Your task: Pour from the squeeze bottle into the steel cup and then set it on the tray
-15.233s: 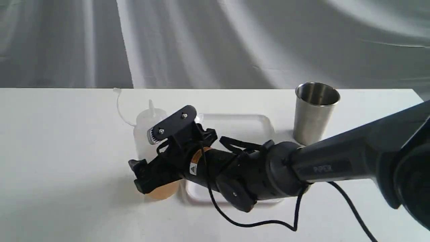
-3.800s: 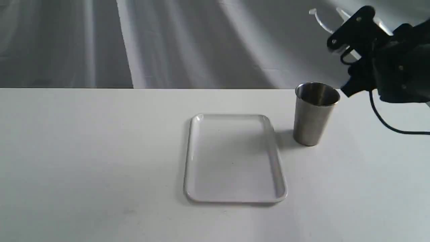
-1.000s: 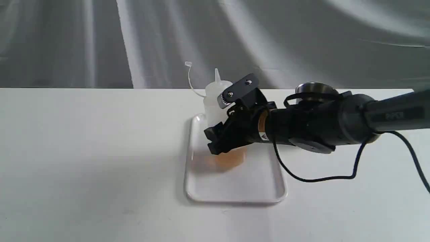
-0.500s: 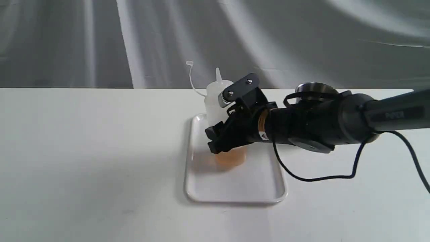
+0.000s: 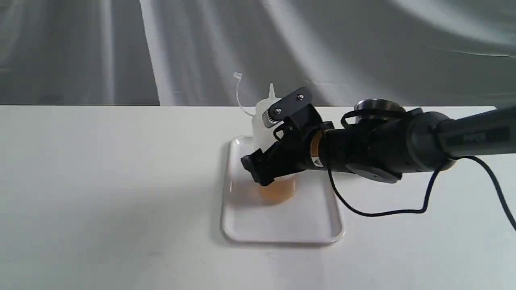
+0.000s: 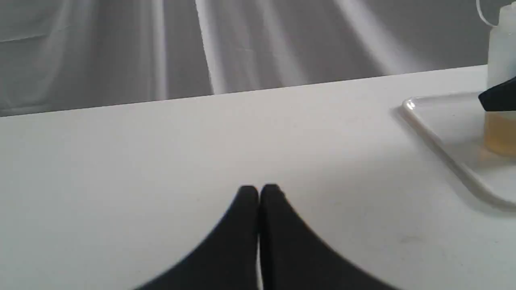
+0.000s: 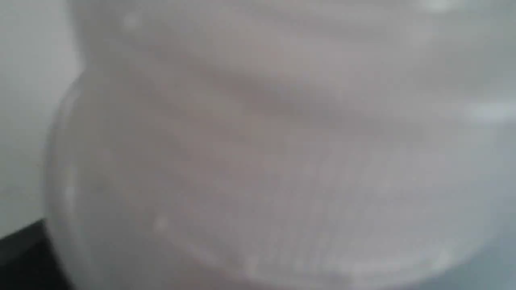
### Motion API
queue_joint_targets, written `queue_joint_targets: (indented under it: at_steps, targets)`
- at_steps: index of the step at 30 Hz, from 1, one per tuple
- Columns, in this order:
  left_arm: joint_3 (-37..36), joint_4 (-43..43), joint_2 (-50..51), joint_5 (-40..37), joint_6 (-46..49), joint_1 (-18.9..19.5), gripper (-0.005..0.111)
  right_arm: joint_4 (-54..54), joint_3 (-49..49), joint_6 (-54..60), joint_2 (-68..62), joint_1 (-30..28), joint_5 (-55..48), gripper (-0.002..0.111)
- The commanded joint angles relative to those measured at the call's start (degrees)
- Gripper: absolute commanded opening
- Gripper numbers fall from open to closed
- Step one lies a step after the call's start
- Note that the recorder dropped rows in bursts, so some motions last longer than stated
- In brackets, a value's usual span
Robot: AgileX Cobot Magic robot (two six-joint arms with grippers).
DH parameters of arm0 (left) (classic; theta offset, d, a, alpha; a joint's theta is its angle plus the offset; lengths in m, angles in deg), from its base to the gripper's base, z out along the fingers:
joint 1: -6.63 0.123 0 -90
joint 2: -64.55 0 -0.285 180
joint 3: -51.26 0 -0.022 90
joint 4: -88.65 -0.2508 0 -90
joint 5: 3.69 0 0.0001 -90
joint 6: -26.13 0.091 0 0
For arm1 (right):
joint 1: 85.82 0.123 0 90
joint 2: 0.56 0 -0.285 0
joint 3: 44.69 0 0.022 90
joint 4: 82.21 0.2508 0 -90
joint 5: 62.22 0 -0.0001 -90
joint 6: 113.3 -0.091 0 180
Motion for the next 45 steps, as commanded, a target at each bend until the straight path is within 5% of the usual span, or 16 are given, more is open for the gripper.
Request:
queue_joint_targets:
  at_steps: [1, 14, 27, 32, 40, 45]
  targets:
    - [-0.25, 0.04, -0.15, 0.39, -0.06, -0.33, 0.000, 0.36, 0.22, 0.34, 1.18, 0.04, -0.51, 0.094]
    - [-0.25, 0.04, -0.15, 0.39, -0.30, -0.33, 0.000, 0.36, -1.92, -0.31, 17.80, 0.04, -4.17, 0.094]
    - [-0.25, 0.04, -0.15, 0.39, -0.11, -0.33, 0.000, 9.36, -20.46, -0.31, 45.77, 0.04, -6.38, 0.084]
    - [-0.25, 0.04, -0.15, 0.39, -0.11, -0.33, 0.000, 18.64, -28.10, -0.31, 57.82, 0.29, -7.71, 0.063]
    - [-0.25, 0.04, -0.15, 0.39, -0.29, -0.33, 0.000, 22.45, -34.39, -0.31, 72.39, 0.29, -8.14, 0.000]
    - [-0.25, 0.04, -0.15, 0.39, -0.29, -0.33, 0.000, 22.45, -38.27, -0.31, 76.58, 0.29, -8.14, 0.000]
